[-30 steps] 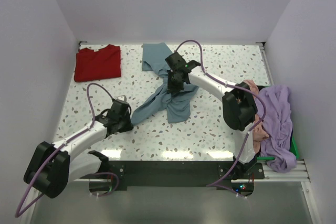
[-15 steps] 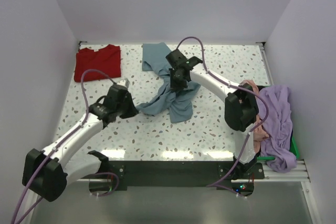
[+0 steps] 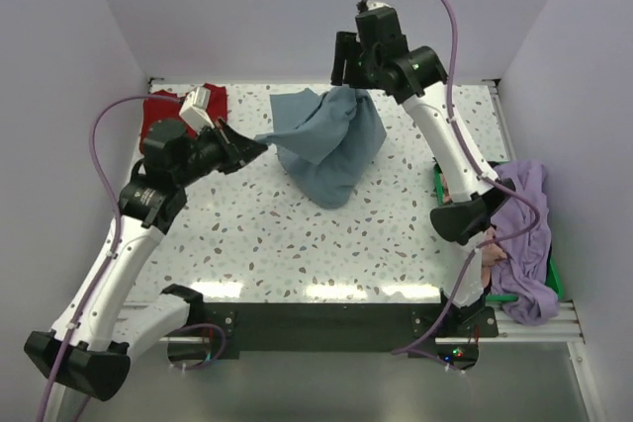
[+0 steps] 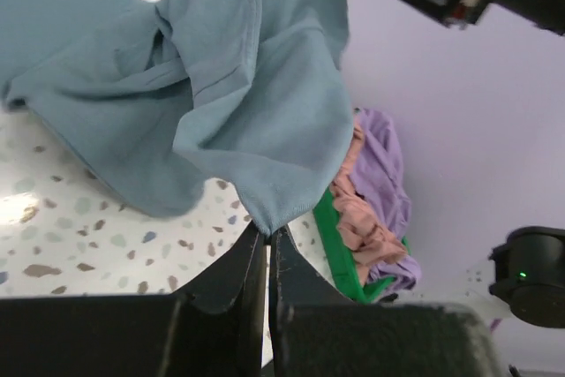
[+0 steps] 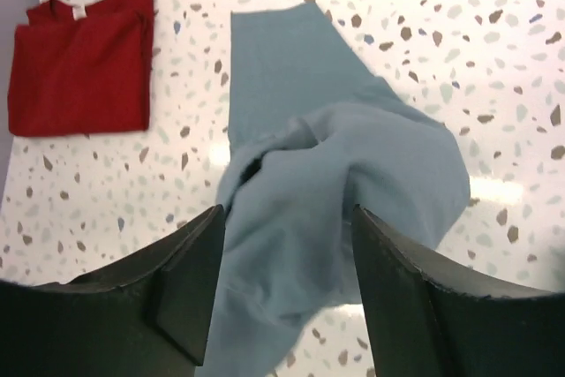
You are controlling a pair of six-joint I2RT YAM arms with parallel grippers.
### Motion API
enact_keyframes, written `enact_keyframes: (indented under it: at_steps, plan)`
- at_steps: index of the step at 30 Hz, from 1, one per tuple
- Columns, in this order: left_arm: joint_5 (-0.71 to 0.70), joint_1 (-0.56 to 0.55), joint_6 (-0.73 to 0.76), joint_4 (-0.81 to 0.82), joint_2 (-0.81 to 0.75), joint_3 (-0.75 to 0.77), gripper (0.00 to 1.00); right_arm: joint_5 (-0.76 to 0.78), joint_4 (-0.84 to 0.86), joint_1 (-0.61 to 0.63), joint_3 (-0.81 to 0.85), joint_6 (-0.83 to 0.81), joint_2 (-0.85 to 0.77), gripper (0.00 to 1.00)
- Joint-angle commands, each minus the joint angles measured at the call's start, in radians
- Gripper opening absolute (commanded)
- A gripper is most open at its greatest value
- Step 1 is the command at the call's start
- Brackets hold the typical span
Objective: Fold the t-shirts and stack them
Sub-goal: Flatten the tshirt out
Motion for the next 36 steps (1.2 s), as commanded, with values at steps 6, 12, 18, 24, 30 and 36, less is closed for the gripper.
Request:
enact_keyframes:
  at_steps: [6, 12, 18, 24, 30, 36]
  plan:
    - [0.010, 0.129, 0.039, 0.033, 0.042, -0.199, 0.00, -0.176, 0.111, -0.006, -0.570, 0.062, -0.138, 0.66]
    - [-0.117, 0.141, 0.119, -0.044, 0.035, -0.162, 0.00, -0.244, 0.333, 0.002, -1.135, 0.166, -0.364, 0.64]
    - [-0.082, 0.155, 0.144, -0.036, 0.105, -0.117, 0.00, -0.296, 0.437, 0.042, -1.253, 0.209, -0.351, 0.68]
    - [-0.067, 0.159, 0.153, -0.044, 0.086, -0.116, 0.00, -0.339, 0.550, 0.040, -1.243, 0.194, -0.233, 0.66]
    - [-0.102, 0.165, 0.193, -0.111, 0.058, -0.101, 0.00, -0.303, 0.518, 0.040, -1.175, 0.144, -0.114, 0.62]
    - [-0.105, 0.184, 0.225, -0.143, 0.062, -0.075, 0.00, -0.274, 0.506, 0.040, -1.154, 0.138, -0.041, 0.33]
